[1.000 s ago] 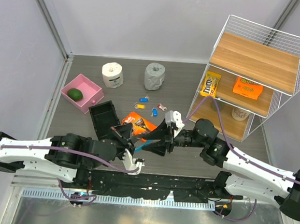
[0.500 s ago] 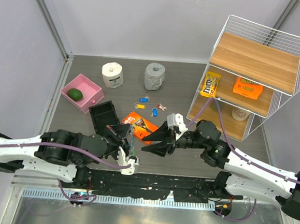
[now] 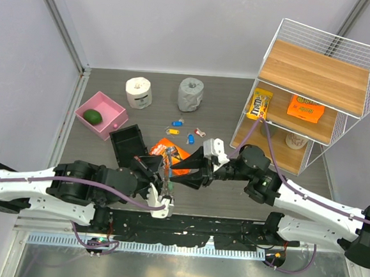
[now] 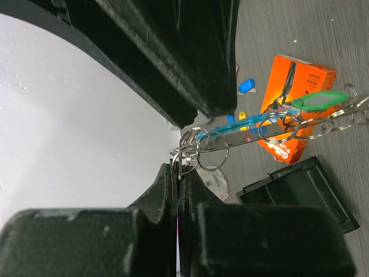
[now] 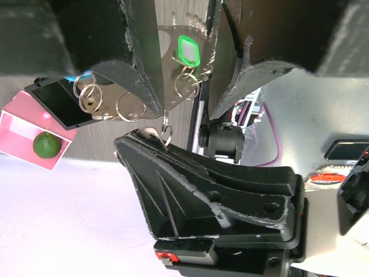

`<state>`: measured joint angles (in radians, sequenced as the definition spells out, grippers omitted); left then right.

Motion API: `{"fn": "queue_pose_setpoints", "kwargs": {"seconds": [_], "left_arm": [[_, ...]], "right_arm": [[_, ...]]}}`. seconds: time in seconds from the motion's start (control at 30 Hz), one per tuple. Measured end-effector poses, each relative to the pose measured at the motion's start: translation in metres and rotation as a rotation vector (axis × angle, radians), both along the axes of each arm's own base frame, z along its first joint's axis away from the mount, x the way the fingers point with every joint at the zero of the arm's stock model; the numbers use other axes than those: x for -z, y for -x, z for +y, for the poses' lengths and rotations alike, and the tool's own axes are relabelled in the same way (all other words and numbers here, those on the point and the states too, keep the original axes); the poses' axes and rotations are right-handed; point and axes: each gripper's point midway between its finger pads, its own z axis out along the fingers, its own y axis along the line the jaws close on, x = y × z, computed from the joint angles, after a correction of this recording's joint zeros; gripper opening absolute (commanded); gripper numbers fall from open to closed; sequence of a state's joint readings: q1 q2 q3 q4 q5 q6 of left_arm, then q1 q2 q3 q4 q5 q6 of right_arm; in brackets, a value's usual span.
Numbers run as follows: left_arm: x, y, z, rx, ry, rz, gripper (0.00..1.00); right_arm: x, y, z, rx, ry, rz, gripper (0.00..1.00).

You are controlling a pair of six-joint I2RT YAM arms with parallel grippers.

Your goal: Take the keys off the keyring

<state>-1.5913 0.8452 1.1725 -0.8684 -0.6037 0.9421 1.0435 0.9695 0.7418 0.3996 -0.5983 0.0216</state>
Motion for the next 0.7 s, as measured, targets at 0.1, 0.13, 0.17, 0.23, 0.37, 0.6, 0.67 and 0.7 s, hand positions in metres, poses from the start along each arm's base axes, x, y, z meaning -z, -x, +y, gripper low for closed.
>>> {"fn": "queue_pose_setpoints", "kwargs": {"seconds": [0.1,0.13,0.17,0.23,0.37,0.6,0.67,0.7], "left_arm": [[0.0,0.0,-0.001,0.002,-0.001,0.001,0.0],[0.0,0.0,-0.001,0.003,-0.001,0.002,0.0],[0.0,0.001,-0.001,0.003,-0.001,0.001,0.0],[0.0,0.0,-0.001,0.003,-0.001,0.001,0.0],[0.0,0.001,-0.001,0.005,0.0,0.002,0.0],[0.001,0.001,-0.002,0.007,-0.006,0.002,0.0],[0.001,0.001,-0.002,0.008,-0.007,0.002,0.0],[0.001,0.001,-0.003,0.009,-0.008,0.002,0.0]], "right_arm": [[0.001,-0.006,0.004,0.018,0.005,-0.015,0.41],[0.002,-0.007,0.005,0.024,0.009,-0.017,0.4],[0.004,-0.009,0.006,0.029,0.013,-0.019,0.41],[0.006,-0.011,0.008,0.035,0.019,-0.023,0.4],[0.012,-0.014,0.013,0.034,0.037,-0.018,0.37],[0.017,-0.013,0.022,0.018,0.054,-0.009,0.32],[0.015,-0.011,0.023,0.014,0.05,-0.012,0.29],[0.015,-0.011,0.023,0.014,0.048,-0.012,0.24]]}}
